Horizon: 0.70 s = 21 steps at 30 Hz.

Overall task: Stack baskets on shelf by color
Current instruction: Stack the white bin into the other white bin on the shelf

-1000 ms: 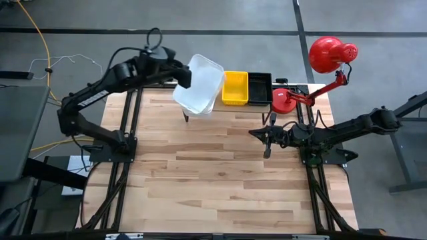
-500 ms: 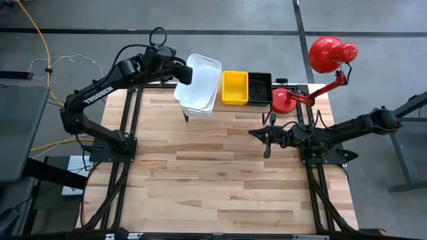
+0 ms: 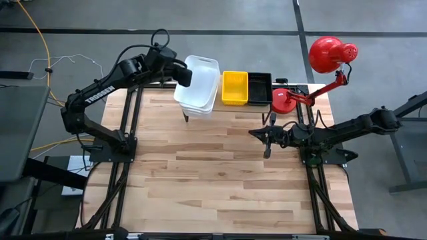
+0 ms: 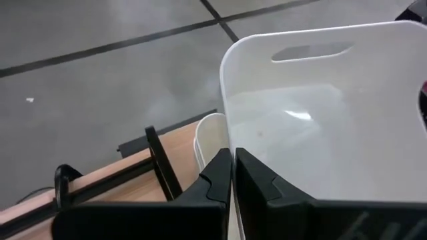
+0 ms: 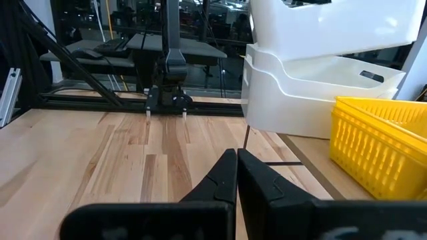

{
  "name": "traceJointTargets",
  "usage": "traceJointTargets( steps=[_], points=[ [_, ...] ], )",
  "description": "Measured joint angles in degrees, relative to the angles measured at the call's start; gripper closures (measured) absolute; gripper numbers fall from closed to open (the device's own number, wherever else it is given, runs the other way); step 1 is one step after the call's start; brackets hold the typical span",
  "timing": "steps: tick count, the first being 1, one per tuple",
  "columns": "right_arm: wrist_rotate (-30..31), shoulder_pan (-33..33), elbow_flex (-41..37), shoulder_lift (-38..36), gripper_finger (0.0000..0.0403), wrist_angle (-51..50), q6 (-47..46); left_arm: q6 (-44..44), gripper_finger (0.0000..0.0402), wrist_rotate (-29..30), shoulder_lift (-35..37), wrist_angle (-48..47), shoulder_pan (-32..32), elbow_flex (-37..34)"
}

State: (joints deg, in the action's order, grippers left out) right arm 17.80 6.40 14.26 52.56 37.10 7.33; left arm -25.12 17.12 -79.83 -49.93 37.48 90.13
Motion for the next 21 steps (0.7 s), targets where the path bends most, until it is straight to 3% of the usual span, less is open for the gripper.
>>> traceJointTargets(
  steps=[8, 21],
  points=[
    [0.0, 0.02, 0.0, 0.0, 0.0402, 0.0, 0.0, 1.35, 0.0391, 0.04, 0.0, 0.38, -0.44, 0.0],
    [0.0, 0.02, 0.0, 0.0, 0.0402, 0.0, 0.11, 2.29, 0.0305, -0.1, 0.0, 0.87, -1.25, 0.0]
  ],
)
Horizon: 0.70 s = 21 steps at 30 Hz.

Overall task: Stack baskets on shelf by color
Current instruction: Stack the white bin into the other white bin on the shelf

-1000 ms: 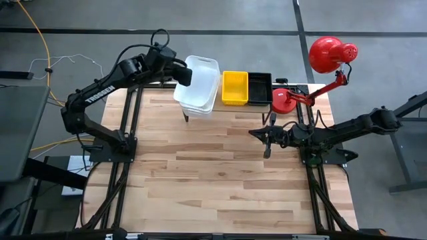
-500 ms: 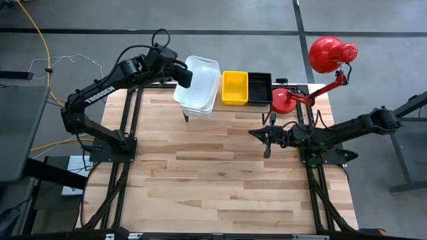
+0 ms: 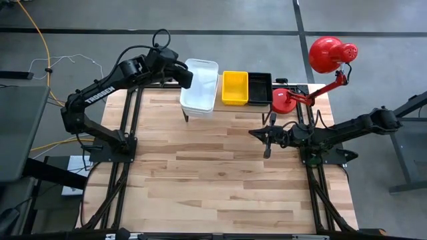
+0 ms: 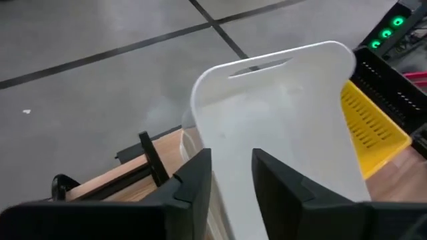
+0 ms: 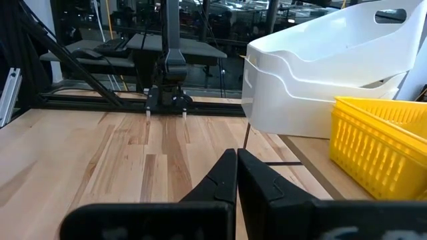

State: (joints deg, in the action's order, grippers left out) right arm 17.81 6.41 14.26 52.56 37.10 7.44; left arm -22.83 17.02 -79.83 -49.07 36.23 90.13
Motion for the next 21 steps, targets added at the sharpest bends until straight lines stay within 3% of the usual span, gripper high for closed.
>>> traceJointTargets(
  steps=[6, 13, 21],
  points=[
    [0.02, -0.01, 0.0, 0.0, 0.0402, 0.0, 0.02, 0.96, 0.028, -2.95, 0.04, 3.9, -0.6, 0.0],
    [0.02, 0.0, 0.0, 0.0, 0.0402, -0.02, -0.09, -0.38, 0.0272, 3.65, 0.08, 0.83, -0.76, -0.04],
    [0.02, -0.02, 0.02, 0.0, 0.0402, -0.02, -0.11, -2.35, 0.0272, 3.28, -2.45, -0.84, -0.96, -0.13]
  ],
)
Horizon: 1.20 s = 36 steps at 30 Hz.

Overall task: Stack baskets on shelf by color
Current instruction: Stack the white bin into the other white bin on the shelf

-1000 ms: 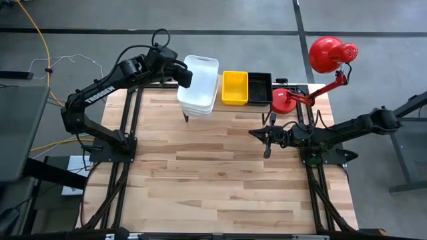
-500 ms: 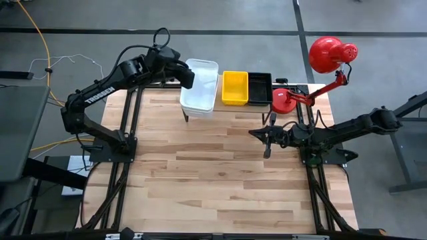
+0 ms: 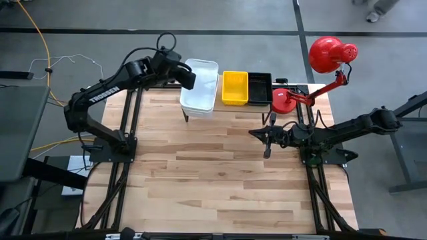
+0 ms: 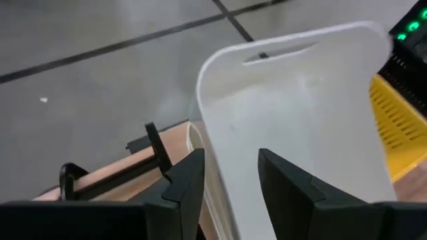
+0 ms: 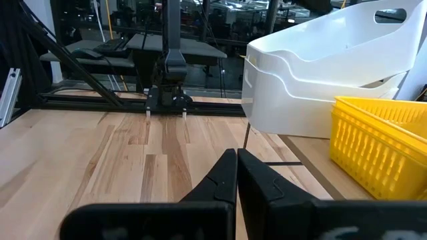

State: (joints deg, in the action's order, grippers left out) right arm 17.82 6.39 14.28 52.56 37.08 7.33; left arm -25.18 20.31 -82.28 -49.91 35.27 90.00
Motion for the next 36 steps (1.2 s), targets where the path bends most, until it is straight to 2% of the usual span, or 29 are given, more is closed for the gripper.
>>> traceJointTargets(
  steps=[13, 16, 19, 21, 28, 36],
  points=[
    [0.0, 0.01, 0.0, 0.0, 0.0402, -0.21, 0.08, -1.03, 0.0281, 0.93, -3.67, 0.0, -0.09, -0.09],
    [0.0, 0.01, 0.0, 0.0, 0.0402, -0.2, 0.11, -0.78, 0.0317, 1.09, -3.27, 0.0, -0.09, -0.09],
    [0.0, 0.02, 0.0, 0.0, 0.0402, -0.2, 0.1, -0.74, 0.0376, 1.21, -2.8, 0.51, -0.09, -0.07],
    [0.02, 0.02, 0.0, 0.0, 0.0402, -0.2, 0.04, -0.75, 0.0393, 1.07, -2.55, 0.63, -0.09, -0.07],
    [0.0, 0.02, 0.0, -0.01, 0.0402, -0.17, 0.08, -0.65, 0.0399, 0.69, -0.42, 3.54, -0.09, -0.07],
    [0.0, 0.01, 0.0, 0.0, 0.0402, -0.16, 0.12, -0.66, 0.0401, -2.99, 2.6, 6.81, -0.07, 0.21]
  ],
)
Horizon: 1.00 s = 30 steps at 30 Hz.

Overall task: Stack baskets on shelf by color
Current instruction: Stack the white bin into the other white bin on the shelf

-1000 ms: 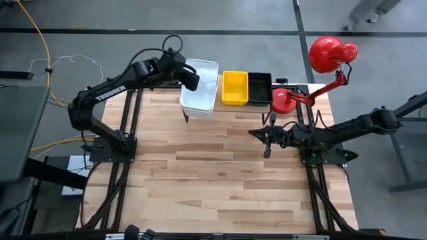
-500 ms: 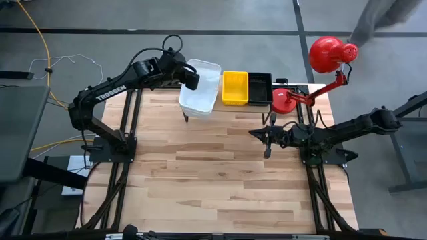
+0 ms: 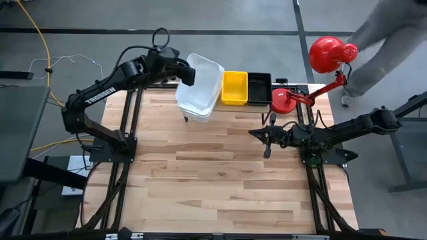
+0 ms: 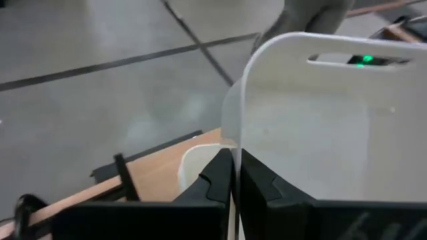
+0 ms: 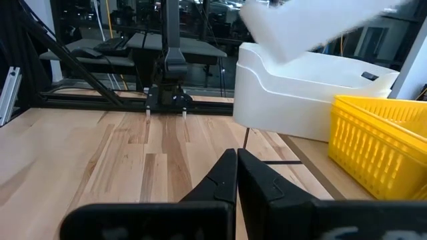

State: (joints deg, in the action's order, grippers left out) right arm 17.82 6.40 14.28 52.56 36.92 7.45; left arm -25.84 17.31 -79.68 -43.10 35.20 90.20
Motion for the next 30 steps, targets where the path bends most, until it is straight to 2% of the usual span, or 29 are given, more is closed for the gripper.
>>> traceJointTargets(
  steps=[8, 12, 15, 20, 30],
  points=[
    [0.0, -0.01, 0.0, 0.0, 0.0402, 0.09, -0.04, -0.48, 0.0401, -5.2, 0.51, -2.97, -0.04, 9.01],
    [0.0, 0.0, 0.0, 0.0, 0.0402, 0.2, -0.11, -2.06, 0.0401, -8.57, -1.36, -12.71, -0.07, 15.31],
    [-0.04, 0.0, 0.0, 0.0, 0.0402, 0.2, -0.14, -2.06, 0.0401, -8.99, -2.99, -20.41, -0.07, 18.49],
    [-0.1, 0.01, 0.0, -0.01, 0.0402, 0.22, -0.14, -1.61, 0.0401, -9.0, -4.61, -25.22, -0.06, 19.25],
    [-0.24, 0.02, 0.0, 0.0, 0.0402, 0.2, -1.1, -1.08, 0.0401, -9.79, -9.13, -26.11, -0.07, 19.24]
  ],
)
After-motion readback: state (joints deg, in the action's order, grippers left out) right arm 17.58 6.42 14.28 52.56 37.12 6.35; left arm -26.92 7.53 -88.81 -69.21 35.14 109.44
